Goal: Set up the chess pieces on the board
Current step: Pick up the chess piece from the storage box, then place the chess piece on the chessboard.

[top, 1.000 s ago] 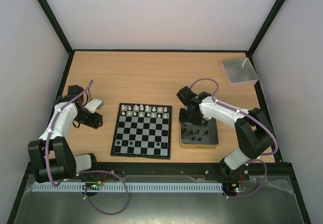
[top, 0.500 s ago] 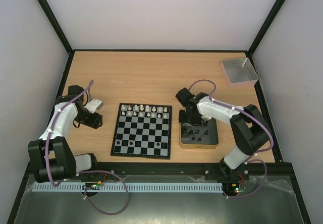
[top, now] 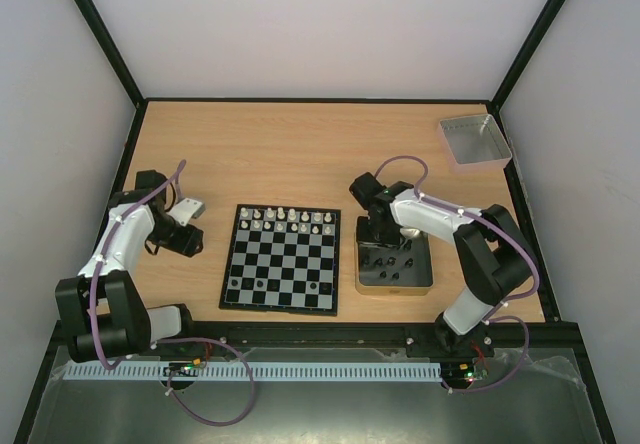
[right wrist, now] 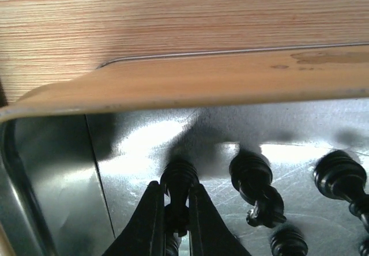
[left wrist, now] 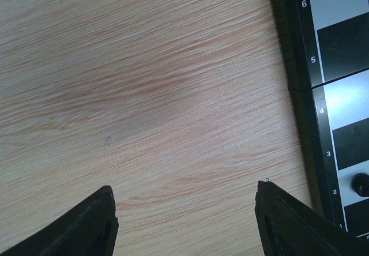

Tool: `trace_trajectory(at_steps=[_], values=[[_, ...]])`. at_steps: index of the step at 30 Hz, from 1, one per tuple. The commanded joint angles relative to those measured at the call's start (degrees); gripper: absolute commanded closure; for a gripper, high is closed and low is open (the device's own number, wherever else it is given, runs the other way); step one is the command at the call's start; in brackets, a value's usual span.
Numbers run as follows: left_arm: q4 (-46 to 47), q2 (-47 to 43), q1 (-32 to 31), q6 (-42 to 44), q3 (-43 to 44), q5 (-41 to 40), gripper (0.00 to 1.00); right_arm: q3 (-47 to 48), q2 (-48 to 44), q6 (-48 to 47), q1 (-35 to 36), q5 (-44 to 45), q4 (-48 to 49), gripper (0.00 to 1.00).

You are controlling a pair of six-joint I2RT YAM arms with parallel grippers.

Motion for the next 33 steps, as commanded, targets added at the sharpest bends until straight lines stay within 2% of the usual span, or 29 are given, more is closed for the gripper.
trace_trajectory(at_steps=[1, 8, 12, 16, 21, 27, 33], values=[[-0.5, 0.1, -0.2, 0.4, -0.7, -0.3, 0.34, 1.9, 0.3, -1.0, -0.3, 1.9, -2.9, 0.98], [-0.4, 0.1, -0.2, 0.4, -0.7, -0.3, 0.34, 6.9, -3.4, -2.1, 1.5, 4.0, -9.7, 0.98], [-0.3, 0.3, -0.2, 0.4, -0.7, -0.1, 0.34, 14.7, -5.1, -2.0, 8.9, 8.9, -17.1, 0.98], [0.1, 1.0, 1.1, -0.2, 0.0, 0.5, 0.34, 23.4, -3.3, -1.5, 16.8, 9.0, -20.8, 0.98], [-0.2, 3.8, 6.9, -0.2, 2.6, 2.8, 0.3, 33.6, 3.7, -3.0, 24.6, 5.3, -20.5, 0.98], [-0.7, 7.3, 16.5, 1.8, 5.8, 5.0, 0.28, 49.4, 17.0, -7.8, 34.3, 5.0, -23.9, 0.98], [-2.4, 10.7, 25.6, 4.5, 8.6, 8.4, 0.27, 57.4, 24.5, -9.1, 37.0, 3.4, -24.5, 0.98]])
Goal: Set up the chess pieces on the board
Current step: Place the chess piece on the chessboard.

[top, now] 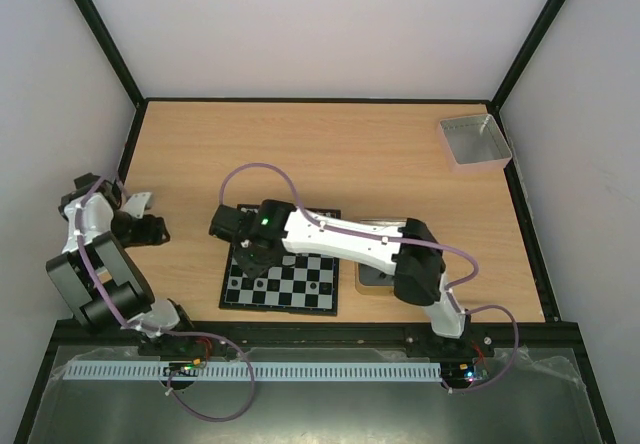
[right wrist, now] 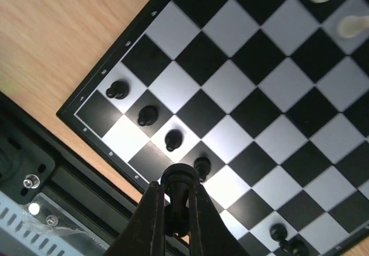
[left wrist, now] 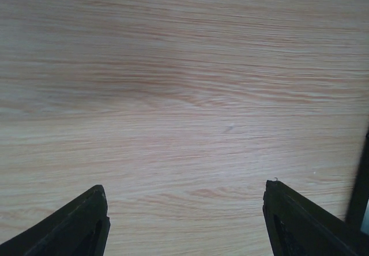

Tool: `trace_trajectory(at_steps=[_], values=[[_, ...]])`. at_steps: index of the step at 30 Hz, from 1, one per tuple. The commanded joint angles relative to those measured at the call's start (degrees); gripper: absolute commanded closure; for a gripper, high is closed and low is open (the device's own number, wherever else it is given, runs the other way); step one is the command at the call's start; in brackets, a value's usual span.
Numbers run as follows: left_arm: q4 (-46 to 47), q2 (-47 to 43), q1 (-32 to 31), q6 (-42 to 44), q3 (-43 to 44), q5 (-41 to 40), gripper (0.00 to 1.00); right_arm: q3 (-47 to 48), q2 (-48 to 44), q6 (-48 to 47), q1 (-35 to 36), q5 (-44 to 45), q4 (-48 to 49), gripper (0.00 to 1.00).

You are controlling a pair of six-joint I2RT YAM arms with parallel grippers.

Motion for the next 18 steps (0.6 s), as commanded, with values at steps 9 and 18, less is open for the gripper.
trace_trajectory(at_steps=[9, 18], values=[[-1.2, 0.5, 6.3, 3.6, -0.2, 3.8, 0.26, 9.9, 7.8, -1.9, 4.8, -1.2, -4.6, 0.98], [-1.8, -1.8, 6.3, 4.5, -1.7, 4.8, 0.26, 14.4, 13.4, 1.2, 6.3, -1.2, -3.8, 0.98]])
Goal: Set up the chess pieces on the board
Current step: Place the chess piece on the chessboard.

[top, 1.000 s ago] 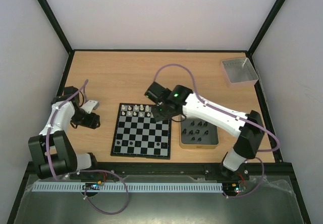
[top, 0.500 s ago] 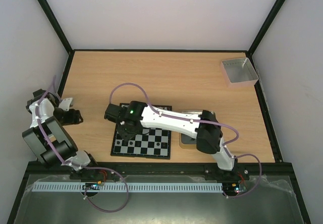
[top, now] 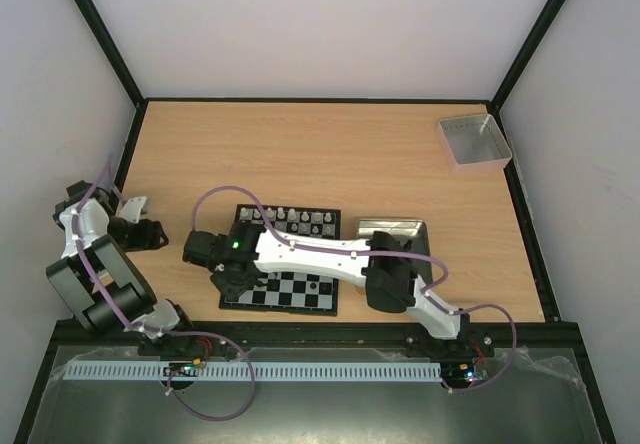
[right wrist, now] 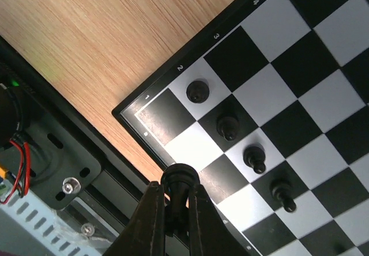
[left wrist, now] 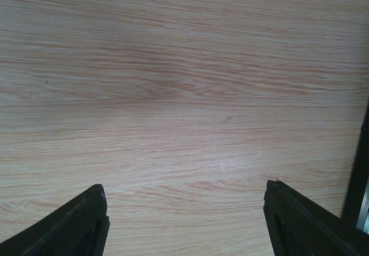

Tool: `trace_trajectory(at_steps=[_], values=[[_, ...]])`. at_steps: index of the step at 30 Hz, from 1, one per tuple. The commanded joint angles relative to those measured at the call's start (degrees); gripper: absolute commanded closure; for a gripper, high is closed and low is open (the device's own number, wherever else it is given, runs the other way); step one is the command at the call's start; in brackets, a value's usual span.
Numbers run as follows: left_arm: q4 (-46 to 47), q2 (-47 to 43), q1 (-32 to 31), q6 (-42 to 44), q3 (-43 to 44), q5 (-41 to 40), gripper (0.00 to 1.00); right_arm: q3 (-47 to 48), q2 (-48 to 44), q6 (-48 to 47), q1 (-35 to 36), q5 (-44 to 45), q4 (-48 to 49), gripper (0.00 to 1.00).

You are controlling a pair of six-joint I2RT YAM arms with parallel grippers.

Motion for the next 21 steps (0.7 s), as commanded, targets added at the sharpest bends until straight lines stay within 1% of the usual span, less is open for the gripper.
trace_trajectory(at_steps=[1, 13, 18, 21], values=[[-1.7, -1.9, 0.4, 1.7, -0.7, 1.8, 0.26, 2.8, 2.7, 2.0, 0.1, 0.3, -1.5, 0.98], [-1.5, -4.4, 1.0, 3.0, -3.2, 1.6, 0.26, 4.1, 6.7, 3.4, 0.3, -1.8, 0.4, 0.98], [-1.0, -4.5, 3.5, 2.9, -3.0, 2.4, 0.25, 4.4, 7.6, 3.3, 0.3, -2.6, 0.7, 0.97], [-1.0, -3.5, 6.0, 2.9, -1.8, 3.3, 0.24, 4.4, 8.2, 3.3, 0.3, -3.2, 1.1, 0.97]])
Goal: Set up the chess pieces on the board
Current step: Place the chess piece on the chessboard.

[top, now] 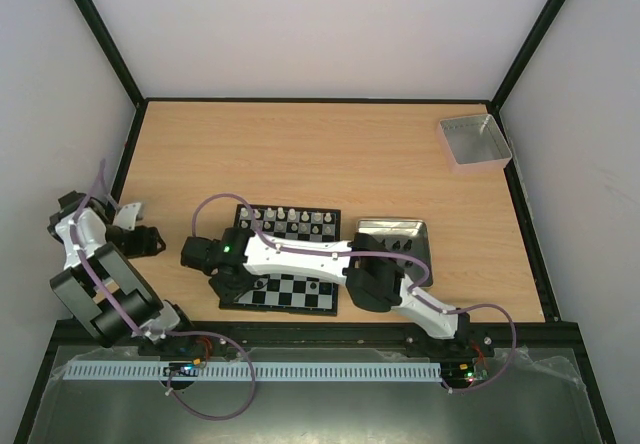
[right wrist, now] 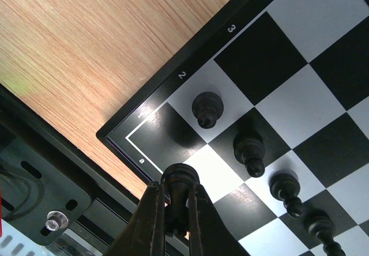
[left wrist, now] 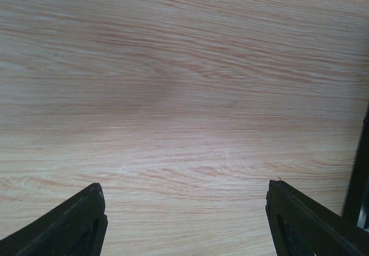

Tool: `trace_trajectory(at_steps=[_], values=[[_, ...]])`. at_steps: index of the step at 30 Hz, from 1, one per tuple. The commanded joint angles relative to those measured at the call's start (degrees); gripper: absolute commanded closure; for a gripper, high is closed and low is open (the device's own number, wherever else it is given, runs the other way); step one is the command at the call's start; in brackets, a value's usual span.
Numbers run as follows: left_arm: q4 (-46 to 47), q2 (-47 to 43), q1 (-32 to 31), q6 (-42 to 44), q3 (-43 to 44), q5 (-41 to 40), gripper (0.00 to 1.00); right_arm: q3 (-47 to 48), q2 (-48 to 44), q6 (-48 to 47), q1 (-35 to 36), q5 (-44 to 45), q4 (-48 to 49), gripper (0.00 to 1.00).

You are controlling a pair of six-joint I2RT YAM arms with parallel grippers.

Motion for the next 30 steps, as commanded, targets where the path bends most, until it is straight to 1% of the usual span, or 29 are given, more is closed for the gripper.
trace_trajectory(at_steps=[1, 10, 14, 19, 25, 30], values=[[-1.0, 0.7, 3.6, 0.7, 1.6, 2.4, 0.24, 2.0, 1.4, 0.4, 0.1, -1.0, 0.4, 0.97], [-3.5, 8.3, 11.8, 2.4, 6.2, 6.2, 0.24, 3.6, 3.4, 0.0, 0.1, -2.2, 0.4, 0.97], [-4.6, 10.9, 14.4, 3.3, 7.6, 7.2, 0.24, 4.1, 4.2, -0.2, 0.1, -2.5, 0.6, 0.97], [-5.5, 12.4, 16.1, 4.3, 8.5, 7.6, 0.24, 4.3, 5.2, -0.3, 0.1, -2.0, 0.2, 0.96], [-5.2, 12.7, 16.8, 5.0, 8.2, 7.4, 0.24, 4.6, 5.5, -0.7, 0.1, -1.6, 0.1, 0.9], [-4.3, 12.9, 16.8, 5.0, 7.1, 7.0, 0.23, 5.7, 5.8, -0.9, 0.1, -1.4, -0.4, 0.82]])
